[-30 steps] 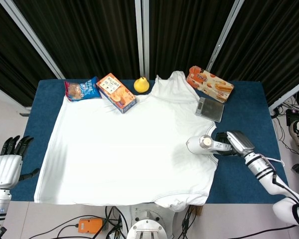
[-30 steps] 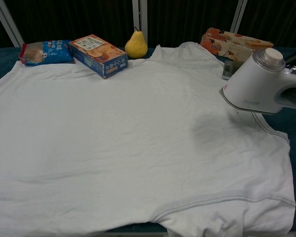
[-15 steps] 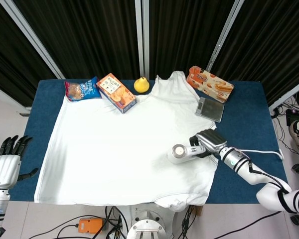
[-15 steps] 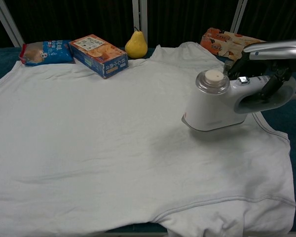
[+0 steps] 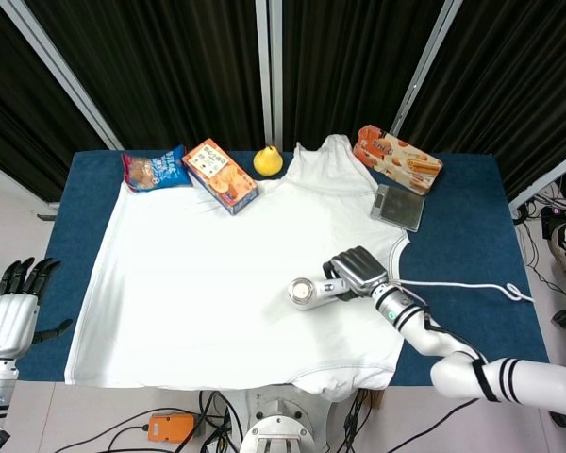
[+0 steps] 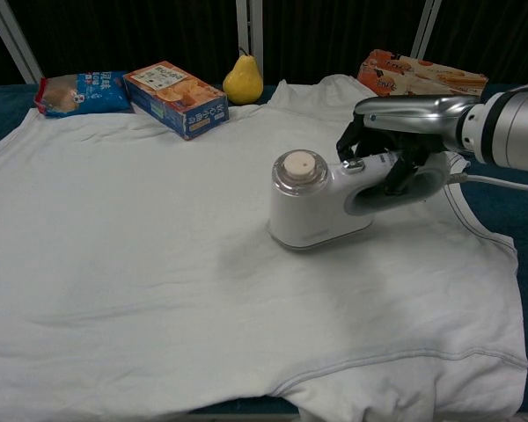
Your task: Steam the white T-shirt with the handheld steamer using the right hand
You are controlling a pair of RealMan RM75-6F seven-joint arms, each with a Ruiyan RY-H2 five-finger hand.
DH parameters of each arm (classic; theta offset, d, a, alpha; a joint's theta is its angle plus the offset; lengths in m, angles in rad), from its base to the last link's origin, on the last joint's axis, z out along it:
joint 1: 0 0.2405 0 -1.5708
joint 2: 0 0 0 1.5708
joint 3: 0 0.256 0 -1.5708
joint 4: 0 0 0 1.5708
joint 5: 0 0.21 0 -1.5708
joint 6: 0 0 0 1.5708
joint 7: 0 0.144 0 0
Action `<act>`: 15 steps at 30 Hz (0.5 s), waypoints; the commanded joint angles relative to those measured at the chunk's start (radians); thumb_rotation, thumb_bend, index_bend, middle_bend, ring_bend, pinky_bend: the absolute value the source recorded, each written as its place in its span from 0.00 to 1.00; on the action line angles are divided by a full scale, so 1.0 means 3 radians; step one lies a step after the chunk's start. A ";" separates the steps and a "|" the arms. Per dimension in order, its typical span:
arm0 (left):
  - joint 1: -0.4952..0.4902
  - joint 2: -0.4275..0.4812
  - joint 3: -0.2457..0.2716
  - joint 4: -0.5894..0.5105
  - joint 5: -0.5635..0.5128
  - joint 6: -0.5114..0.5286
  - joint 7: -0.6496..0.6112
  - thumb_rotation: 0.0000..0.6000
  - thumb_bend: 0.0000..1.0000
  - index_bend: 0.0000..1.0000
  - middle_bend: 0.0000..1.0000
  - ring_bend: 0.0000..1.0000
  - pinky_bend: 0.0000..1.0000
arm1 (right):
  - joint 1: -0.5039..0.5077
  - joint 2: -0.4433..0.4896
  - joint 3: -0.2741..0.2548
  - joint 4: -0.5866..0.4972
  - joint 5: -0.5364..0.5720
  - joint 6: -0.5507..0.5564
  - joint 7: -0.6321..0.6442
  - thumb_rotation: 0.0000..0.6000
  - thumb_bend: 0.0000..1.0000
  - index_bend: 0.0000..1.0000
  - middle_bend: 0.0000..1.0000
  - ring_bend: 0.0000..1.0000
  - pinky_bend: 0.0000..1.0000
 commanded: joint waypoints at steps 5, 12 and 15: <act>-0.0002 -0.0041 0.0008 0.0045 0.0015 -0.0002 -0.0025 1.00 0.06 0.12 0.12 0.02 0.00 | -0.0006 -0.0377 -0.0005 0.0176 0.0138 0.0223 -0.0162 1.00 0.68 0.97 0.90 0.85 1.00; -0.0006 -0.0053 0.0010 0.0038 0.0019 -0.0006 -0.0010 1.00 0.06 0.12 0.12 0.02 0.00 | 0.0011 -0.0507 -0.0001 0.0350 0.0224 0.0140 -0.0127 1.00 0.68 0.98 0.90 0.85 1.00; -0.0009 -0.0051 0.0011 0.0027 0.0022 -0.0009 0.0001 1.00 0.06 0.12 0.12 0.02 0.00 | 0.0007 -0.0497 0.0002 0.0399 0.0257 0.0125 -0.0125 1.00 0.68 0.98 0.90 0.85 1.00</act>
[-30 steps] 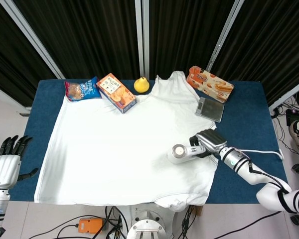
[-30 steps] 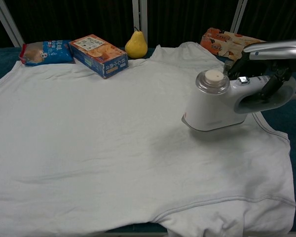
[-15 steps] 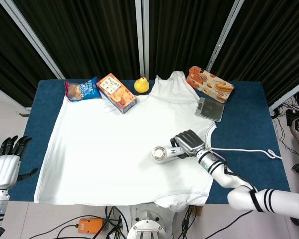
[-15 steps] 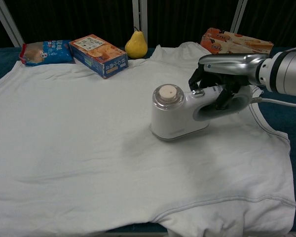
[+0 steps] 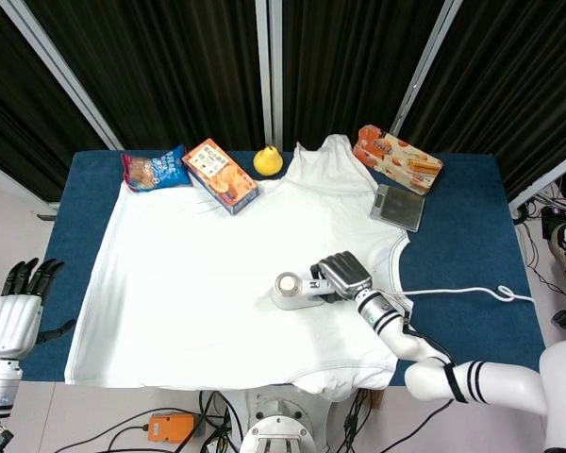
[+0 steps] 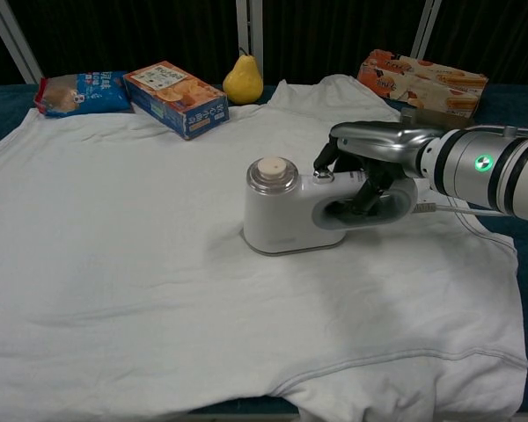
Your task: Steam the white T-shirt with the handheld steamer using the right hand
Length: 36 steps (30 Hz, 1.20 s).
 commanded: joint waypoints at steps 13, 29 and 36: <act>-0.0040 -0.0015 -0.0017 -0.0032 -0.0007 -0.0039 0.0055 1.00 0.06 0.12 0.12 0.02 0.00 | -0.0204 0.0302 -0.0027 0.0256 0.0080 -0.0016 0.0252 1.00 0.68 0.98 0.90 0.85 1.00; -0.0045 -0.0025 -0.0020 -0.0016 -0.0014 -0.0032 0.0047 1.00 0.06 0.12 0.12 0.02 0.00 | -0.0159 0.0169 0.0117 -0.0106 -0.0664 0.0057 0.0767 1.00 0.68 0.98 0.90 0.85 1.00; -0.0096 -0.0020 0.0048 -0.0019 0.0116 -0.0097 0.0034 1.00 0.06 0.12 0.12 0.02 0.00 | -0.0011 -0.0232 0.0105 0.0152 -0.0570 -0.0039 0.0515 1.00 0.68 0.98 0.90 0.85 1.00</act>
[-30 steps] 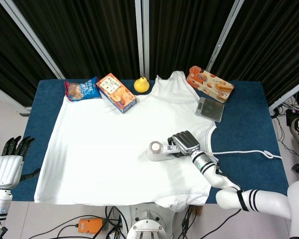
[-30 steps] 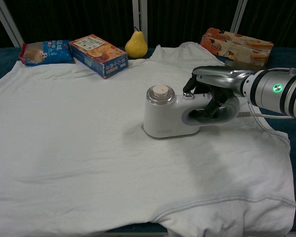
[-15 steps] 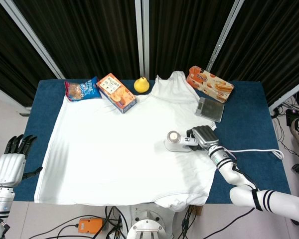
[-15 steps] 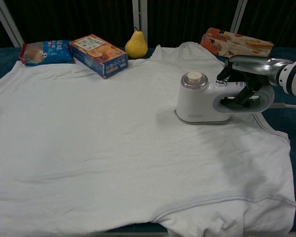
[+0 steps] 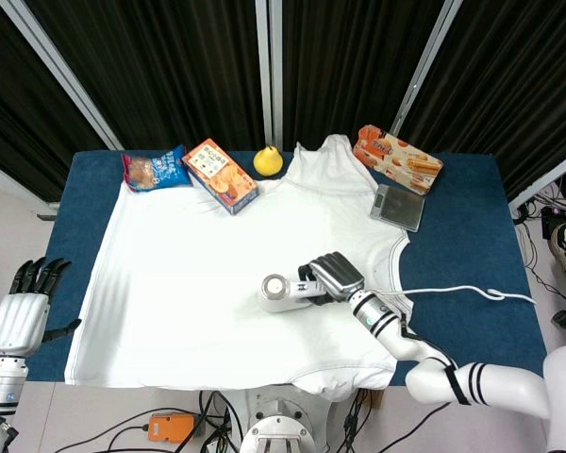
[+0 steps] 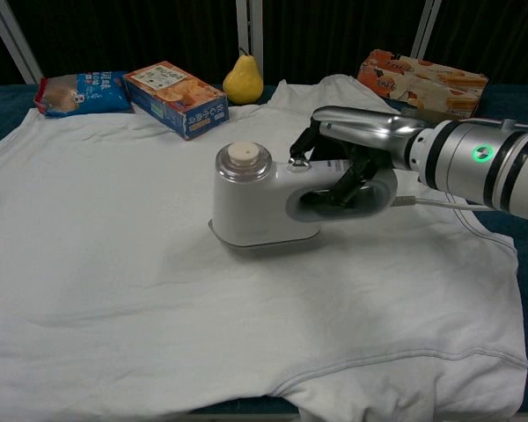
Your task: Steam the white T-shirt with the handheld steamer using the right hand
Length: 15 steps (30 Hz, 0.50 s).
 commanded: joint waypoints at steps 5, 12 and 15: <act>-0.0149 0.0007 0.0078 -0.0109 0.0217 -0.0148 0.0031 1.00 0.07 0.12 0.12 0.02 0.00 | 0.0056 -0.0197 -0.0016 0.0244 0.0136 0.0005 -0.0258 1.00 0.68 0.98 0.90 0.85 1.00; -0.0386 0.0005 0.0214 -0.0285 0.0492 -0.0468 0.0104 1.00 0.09 0.14 0.12 0.03 0.00 | -0.0024 -0.0105 -0.0009 0.0331 0.0265 0.0079 -0.0336 1.00 0.68 0.98 0.90 0.85 1.00; -0.0505 0.0012 0.0268 -0.0399 0.0579 -0.0643 0.0079 1.00 0.10 0.16 0.14 0.03 0.00 | -0.0070 -0.0028 -0.0002 0.0359 0.0313 0.0105 -0.0330 1.00 0.68 0.98 0.90 0.85 1.00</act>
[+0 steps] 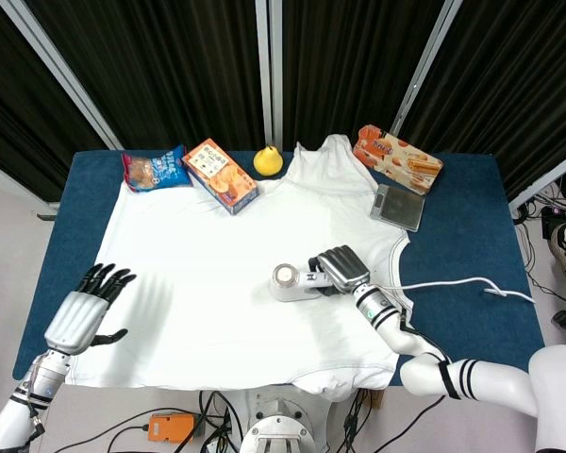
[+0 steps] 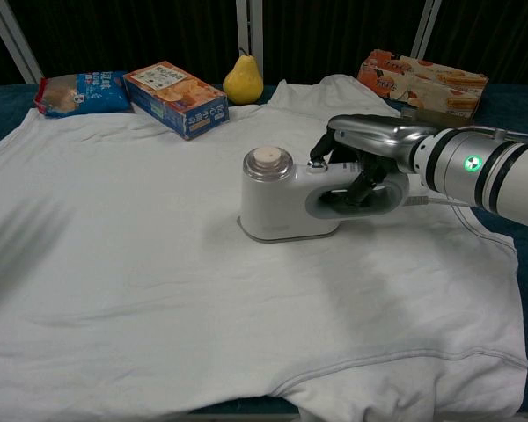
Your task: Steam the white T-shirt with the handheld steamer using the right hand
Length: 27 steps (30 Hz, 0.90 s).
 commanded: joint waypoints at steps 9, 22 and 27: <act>-0.0429 -0.0126 0.0089 -0.0244 0.0222 -0.0524 0.0054 0.84 0.36 0.16 0.14 0.03 0.00 | -0.0169 0.0358 0.0080 0.0076 0.0181 0.0058 0.0119 1.00 0.68 0.98 0.90 0.85 1.00; -0.0607 -0.0350 0.0137 -0.0192 -0.0029 -0.0910 0.0089 0.00 0.43 0.16 0.13 0.00 0.00 | -0.0216 0.0857 0.0306 -0.0697 -0.0125 0.0261 0.0392 1.00 0.68 0.98 0.90 0.85 1.00; -0.0553 -0.0472 0.0184 -0.0047 -0.0130 -0.0899 0.0133 0.00 0.43 0.16 0.13 0.00 0.00 | -0.0149 0.0719 0.0224 -0.0758 -0.0209 0.0199 0.0330 1.00 0.68 0.98 0.90 0.85 1.00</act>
